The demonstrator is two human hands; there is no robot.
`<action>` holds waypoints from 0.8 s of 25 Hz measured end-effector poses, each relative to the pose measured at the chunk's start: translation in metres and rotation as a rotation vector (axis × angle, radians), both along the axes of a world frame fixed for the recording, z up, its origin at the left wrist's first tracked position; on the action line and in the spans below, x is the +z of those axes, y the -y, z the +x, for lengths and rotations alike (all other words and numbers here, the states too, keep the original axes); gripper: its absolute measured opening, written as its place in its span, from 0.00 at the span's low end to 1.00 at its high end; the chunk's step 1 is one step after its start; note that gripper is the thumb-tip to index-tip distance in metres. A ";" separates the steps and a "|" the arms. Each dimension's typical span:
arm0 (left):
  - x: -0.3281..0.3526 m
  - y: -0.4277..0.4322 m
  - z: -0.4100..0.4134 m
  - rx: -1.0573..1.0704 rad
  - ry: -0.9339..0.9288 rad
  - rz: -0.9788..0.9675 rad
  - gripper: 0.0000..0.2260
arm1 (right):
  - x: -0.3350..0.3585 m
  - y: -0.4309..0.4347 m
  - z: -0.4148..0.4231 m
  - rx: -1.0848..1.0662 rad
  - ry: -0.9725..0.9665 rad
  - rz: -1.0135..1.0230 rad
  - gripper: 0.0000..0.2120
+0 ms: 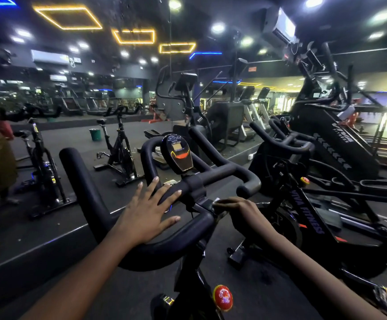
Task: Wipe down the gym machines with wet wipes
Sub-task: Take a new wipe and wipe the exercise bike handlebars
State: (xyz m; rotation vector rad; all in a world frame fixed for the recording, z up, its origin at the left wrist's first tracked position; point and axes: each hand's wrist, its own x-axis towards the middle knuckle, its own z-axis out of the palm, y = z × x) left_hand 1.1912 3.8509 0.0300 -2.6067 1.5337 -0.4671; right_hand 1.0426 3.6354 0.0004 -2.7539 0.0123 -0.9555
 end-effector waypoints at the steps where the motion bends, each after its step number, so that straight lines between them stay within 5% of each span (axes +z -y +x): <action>1: -0.001 0.001 0.001 -0.001 0.002 -0.004 0.48 | 0.005 -0.004 0.009 0.001 -0.034 -0.002 0.19; 5: -0.002 0.000 0.005 -0.008 -0.017 -0.034 0.47 | 0.017 -0.007 0.034 0.018 -0.163 -0.125 0.12; 9: -0.002 0.000 0.006 -0.023 -0.042 -0.052 0.51 | 0.011 -0.004 0.014 0.079 -0.115 -0.082 0.26; 12: -0.003 0.000 0.005 -0.027 -0.041 -0.050 0.54 | 0.007 -0.006 -0.011 0.117 -0.070 -0.018 0.25; 20: 0.008 -0.002 -0.001 -0.100 -0.176 -0.148 0.56 | 0.002 -0.032 -0.054 -0.215 0.121 0.217 0.15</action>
